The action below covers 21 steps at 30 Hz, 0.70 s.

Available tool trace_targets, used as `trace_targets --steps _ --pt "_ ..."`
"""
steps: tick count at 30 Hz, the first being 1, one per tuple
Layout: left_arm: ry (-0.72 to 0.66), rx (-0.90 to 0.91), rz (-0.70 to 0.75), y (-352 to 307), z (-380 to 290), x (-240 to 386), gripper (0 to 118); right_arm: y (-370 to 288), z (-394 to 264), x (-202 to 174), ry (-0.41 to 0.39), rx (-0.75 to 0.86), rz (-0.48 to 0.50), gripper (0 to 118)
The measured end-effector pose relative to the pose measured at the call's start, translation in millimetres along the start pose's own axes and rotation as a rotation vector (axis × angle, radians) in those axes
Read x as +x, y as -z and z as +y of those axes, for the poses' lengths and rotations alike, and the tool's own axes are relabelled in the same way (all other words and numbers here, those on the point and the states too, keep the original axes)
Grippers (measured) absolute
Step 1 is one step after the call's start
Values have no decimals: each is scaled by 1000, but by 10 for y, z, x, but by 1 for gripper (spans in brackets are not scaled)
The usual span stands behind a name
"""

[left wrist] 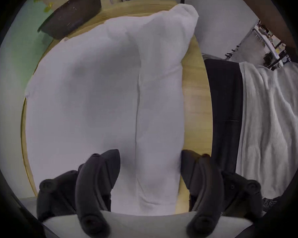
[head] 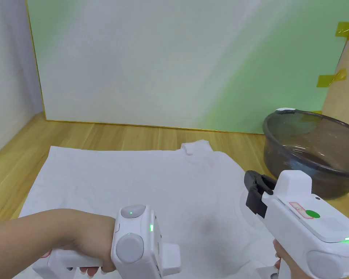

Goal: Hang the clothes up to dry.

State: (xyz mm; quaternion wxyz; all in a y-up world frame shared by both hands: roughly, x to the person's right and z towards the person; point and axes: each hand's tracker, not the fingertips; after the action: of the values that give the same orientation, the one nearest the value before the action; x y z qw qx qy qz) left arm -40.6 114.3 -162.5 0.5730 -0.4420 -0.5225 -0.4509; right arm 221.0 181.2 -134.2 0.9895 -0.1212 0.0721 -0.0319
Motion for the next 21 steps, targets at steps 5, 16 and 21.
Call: trace_targets --steps 5,16,21 --pt "-22 -19 -46 -43 11 -17 6 1 82 -25 3 28 4 0" --pt "-45 31 -15 -355 -495 59 6 82 39 -28 0 20 2 0" --pt "-143 -79 44 -549 -1069 -69 6 125 18 22 36 17 -1 0"
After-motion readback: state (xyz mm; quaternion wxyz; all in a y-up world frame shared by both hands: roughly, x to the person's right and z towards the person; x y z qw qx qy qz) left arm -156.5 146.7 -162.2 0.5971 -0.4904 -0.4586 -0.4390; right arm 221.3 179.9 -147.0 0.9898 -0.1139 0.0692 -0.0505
